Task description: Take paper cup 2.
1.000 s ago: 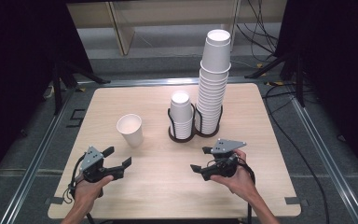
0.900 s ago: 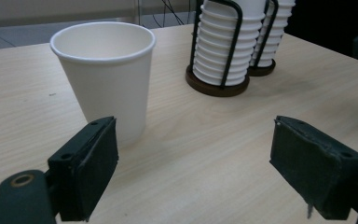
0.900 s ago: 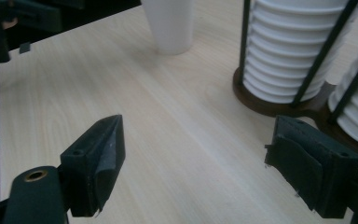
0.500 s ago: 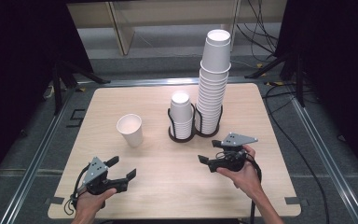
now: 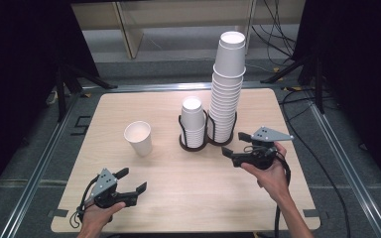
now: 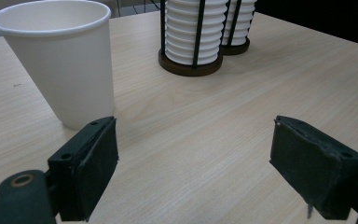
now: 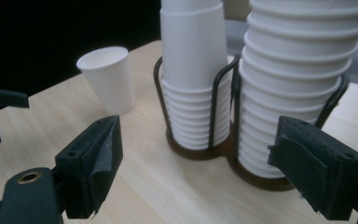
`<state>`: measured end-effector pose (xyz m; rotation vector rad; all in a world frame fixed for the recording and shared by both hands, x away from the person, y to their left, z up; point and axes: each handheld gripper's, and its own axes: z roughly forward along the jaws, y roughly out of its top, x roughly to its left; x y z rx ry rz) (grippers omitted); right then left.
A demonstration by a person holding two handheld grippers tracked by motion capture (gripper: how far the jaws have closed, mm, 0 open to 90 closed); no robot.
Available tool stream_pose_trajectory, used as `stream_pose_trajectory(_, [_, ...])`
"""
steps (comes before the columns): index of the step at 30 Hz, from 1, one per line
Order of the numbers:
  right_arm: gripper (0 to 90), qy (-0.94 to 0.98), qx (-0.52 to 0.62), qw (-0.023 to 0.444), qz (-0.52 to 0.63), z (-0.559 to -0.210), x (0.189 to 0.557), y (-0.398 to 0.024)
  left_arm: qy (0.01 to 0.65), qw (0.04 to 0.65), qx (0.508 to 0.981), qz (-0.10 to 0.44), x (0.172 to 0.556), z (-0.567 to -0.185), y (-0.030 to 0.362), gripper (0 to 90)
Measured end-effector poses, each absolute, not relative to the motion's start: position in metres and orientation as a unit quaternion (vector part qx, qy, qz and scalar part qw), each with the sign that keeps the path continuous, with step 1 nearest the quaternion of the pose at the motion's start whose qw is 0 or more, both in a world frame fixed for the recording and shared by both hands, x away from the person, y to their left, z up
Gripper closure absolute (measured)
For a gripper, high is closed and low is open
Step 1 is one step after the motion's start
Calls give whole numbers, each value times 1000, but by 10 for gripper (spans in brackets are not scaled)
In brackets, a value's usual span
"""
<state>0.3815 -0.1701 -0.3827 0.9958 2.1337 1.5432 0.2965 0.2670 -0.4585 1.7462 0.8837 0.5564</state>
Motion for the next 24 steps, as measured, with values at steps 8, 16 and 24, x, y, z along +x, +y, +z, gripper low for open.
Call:
stream_pose_trajectory(8, [157, 724, 356, 179, 563, -355, 388, -183, 377, 515, 734, 230, 294, -458, 267, 148])
stream_pose_trajectory(16, [155, 705, 368, 190, 575, -334, 398, -189, 365, 521, 737, 230, 297, -459, 266, 147])
stream_pose_trajectory(24, [154, 693, 376, 215, 577, -317, 411, -193, 357, 519, 742, 230, 298, -460, 266, 147])
